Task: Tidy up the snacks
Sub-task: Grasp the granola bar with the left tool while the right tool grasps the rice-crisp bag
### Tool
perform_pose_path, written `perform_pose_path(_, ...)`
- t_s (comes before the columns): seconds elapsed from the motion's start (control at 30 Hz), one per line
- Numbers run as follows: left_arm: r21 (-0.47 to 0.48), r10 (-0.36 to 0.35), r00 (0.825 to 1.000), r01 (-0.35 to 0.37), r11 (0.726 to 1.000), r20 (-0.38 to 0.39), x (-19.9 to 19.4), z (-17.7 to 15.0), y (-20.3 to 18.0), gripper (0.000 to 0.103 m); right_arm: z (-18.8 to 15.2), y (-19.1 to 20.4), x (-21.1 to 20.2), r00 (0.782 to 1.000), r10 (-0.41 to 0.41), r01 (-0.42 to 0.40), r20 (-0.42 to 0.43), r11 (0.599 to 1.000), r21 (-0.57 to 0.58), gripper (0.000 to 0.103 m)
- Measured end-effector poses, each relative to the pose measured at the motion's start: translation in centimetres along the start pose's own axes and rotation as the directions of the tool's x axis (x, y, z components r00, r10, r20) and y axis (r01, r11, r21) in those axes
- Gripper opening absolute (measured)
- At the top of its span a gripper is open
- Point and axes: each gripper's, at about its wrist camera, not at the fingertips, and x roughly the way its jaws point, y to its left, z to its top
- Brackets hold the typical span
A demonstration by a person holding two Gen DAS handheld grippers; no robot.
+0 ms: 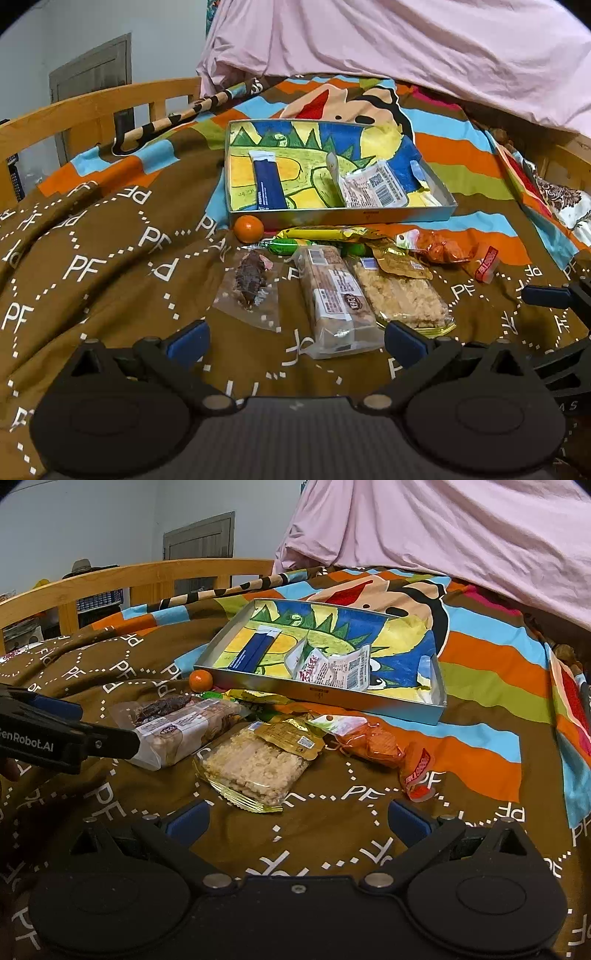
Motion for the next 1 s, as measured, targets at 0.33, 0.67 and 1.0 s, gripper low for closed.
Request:
perform_pose_path(0.33, -0.031, -0.036, 0.997, 0.034, 0.999, -0.062, 2.0, 1.2, 0.4, 0.102, 0.0, 1.3, 2.0, 0.999, 0.023, -0.023, -0.029, 1.000, -0.009, 0.102)
perform_pose_path(0.67, -0.050, -0.086, 0.990, 0.081, 0.995, -0.115, 4.2, 2.6, 0.6, 0.100, 0.4, 3.1, 4.7, 0.997, 0.071, -0.073, -0.043, 0.996, -0.046, 0.102)
perform_pose_path(1.0, -0.018, -0.106, 0.983, 0.105, 0.994, -0.152, 5.3, 3.0, -0.4, 0.070, 1.4, 2.2, 7.1, 0.996, 0.086, -0.085, -0.023, 0.995, 0.053, 0.094)
